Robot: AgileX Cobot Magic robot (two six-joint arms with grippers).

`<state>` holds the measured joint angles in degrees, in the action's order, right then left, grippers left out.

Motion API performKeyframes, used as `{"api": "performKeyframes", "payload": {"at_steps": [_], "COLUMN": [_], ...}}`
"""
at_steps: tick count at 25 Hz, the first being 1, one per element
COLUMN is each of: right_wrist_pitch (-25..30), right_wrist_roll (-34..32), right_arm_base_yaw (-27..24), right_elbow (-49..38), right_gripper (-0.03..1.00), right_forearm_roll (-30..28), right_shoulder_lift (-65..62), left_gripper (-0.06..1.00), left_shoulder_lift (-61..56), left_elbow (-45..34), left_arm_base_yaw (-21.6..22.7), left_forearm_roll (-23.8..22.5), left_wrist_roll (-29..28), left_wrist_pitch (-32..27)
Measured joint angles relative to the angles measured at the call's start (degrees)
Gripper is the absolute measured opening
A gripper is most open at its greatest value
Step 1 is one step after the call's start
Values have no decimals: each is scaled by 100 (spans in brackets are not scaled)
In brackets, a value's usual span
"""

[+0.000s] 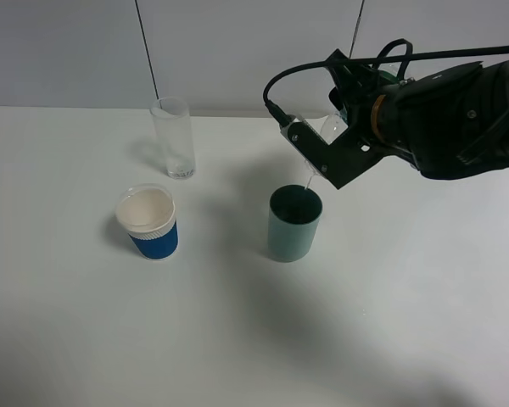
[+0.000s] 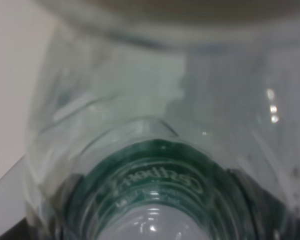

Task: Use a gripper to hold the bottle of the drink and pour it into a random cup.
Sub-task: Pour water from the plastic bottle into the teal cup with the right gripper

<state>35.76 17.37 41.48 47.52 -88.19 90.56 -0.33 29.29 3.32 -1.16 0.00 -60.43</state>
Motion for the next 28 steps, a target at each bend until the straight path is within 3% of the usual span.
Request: {"api": "performKeyframes", "payload": {"at_steps": [24, 28], "right_wrist_pitch": [-1, -104], "right_wrist_roll": [119, -183], "right_arm_base_yaw": [0, 0], "right_elbow": [0, 0], "right_gripper": [55, 55], "right_forearm_roll": [-624, -655], "right_shoulder_lift": [0, 0], "left_gripper": [98, 98], "left_shoulder_lift": [0, 0], "left_elbow": [0, 0], "left_arm_base_yaw": [0, 0], "left_forearm_roll": [0, 0], "left_wrist_roll": [0, 0], "left_wrist_pitch": [0, 0]}}
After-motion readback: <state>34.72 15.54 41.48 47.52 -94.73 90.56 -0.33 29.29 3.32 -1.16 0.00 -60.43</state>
